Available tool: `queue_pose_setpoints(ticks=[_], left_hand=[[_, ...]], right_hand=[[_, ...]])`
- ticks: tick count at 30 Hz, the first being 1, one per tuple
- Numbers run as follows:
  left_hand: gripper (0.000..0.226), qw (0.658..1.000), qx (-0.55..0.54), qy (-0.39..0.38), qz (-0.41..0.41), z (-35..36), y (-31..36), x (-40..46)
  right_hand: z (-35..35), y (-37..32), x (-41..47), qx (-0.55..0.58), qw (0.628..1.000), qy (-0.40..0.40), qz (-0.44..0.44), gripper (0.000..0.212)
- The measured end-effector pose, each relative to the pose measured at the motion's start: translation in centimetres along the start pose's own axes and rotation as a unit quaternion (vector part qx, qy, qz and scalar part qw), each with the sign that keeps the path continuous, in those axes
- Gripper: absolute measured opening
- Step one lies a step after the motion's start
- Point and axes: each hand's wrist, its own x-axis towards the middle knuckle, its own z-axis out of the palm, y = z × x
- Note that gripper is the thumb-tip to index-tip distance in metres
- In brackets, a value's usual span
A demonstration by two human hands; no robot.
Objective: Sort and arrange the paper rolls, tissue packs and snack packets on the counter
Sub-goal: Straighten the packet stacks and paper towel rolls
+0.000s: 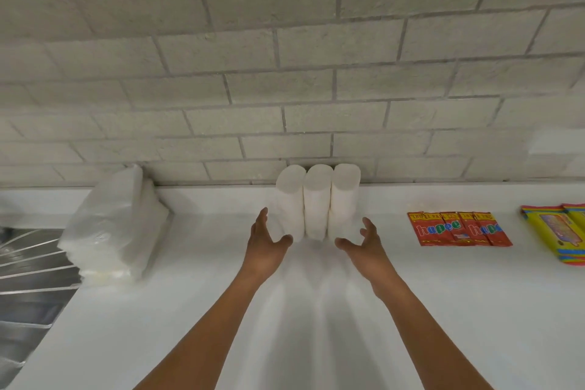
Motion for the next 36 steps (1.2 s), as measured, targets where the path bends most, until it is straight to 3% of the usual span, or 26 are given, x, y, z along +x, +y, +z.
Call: queue_pose_setpoints(ticks=[7,12,20,24,28,36], left_hand=[[0.069,0.997,0.009,0.020,0.078,-3.3,0.5,-6.3],[0.054,0.983,0.050,0.075,0.159,-8.1,1.7,-9.3],[0.042,0.955,0.092,0.191,0.208,-20.0,2.1,-8.1],[0.045,0.954,0.110,0.201,0.195,-27.4,0.0,-4.8],[0.051,0.964,0.071,0.211,0.146,-33.5,-3.2,-0.9],[0.069,0.991,-0.040,0.125,0.005,-38.7,-10.7,5.8]], right_hand=[[1.8,-1.4,-5.4,0.000,0.995,-0.094,-0.032,0.071],[5.0,-4.9,-7.3,0.002,0.985,-0.159,-0.067,0.061],[13.1,-11.0,-8.0,0.024,0.978,-0.174,-0.110,0.059],[18.9,-12.8,-7.6,0.048,0.982,-0.158,-0.095,0.048],[25.1,-14.2,-6.9,0.042,0.985,-0.145,-0.083,0.057],[34.4,-15.1,-5.3,0.032,0.988,-0.149,-0.037,0.066]])
